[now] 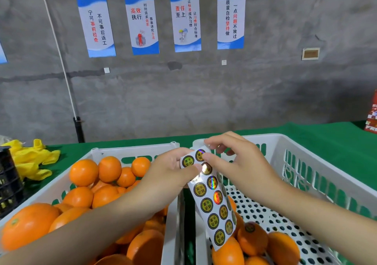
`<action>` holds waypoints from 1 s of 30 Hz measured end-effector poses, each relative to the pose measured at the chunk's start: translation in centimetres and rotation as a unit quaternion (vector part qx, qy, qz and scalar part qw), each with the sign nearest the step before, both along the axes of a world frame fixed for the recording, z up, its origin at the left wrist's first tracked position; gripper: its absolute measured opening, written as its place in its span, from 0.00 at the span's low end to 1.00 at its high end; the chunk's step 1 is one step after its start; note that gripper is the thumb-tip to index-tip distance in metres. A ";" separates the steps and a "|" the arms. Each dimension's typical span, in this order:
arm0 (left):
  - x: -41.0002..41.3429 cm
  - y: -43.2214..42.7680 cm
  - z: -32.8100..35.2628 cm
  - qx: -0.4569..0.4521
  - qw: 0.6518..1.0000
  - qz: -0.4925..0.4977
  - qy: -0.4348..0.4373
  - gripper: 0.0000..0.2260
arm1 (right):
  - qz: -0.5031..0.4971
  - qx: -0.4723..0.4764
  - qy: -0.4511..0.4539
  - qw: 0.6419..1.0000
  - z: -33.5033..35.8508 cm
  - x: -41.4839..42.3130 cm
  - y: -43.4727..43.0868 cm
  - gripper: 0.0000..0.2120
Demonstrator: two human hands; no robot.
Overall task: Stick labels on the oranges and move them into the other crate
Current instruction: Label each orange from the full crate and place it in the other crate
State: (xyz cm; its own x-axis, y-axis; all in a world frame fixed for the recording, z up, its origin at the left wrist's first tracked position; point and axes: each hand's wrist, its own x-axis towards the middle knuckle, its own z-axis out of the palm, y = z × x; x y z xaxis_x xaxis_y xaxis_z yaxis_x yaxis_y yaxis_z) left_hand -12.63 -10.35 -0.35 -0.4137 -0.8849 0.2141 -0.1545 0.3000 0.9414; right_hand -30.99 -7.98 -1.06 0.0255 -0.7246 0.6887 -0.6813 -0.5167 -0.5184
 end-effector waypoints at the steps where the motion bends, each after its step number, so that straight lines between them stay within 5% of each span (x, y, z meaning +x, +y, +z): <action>1: 0.0 0.1 -0.1 -0.002 1.000 0.002 -0.003 0.07 | 0.005 0.005 -0.009 1.000 -0.1 0.1 0.0 0.09; 18: 0.2 -0.4 -0.6 -0.026 0.997 -0.004 -0.065 0.07 | -0.021 -0.087 0.102 0.991 -0.5 0.6 0.8 0.05; 25: -0.1 -0.2 -0.1 0.067 0.996 -0.058 -0.013 0.10 | -0.003 -0.084 0.081 0.993 -0.5 0.5 0.7 0.02; 30: 0.2 -0.1 0.1 0.143 0.979 -0.142 0.028 0.10 | 0.043 -0.043 -0.030 0.998 -0.1 0.6 0.6 0.04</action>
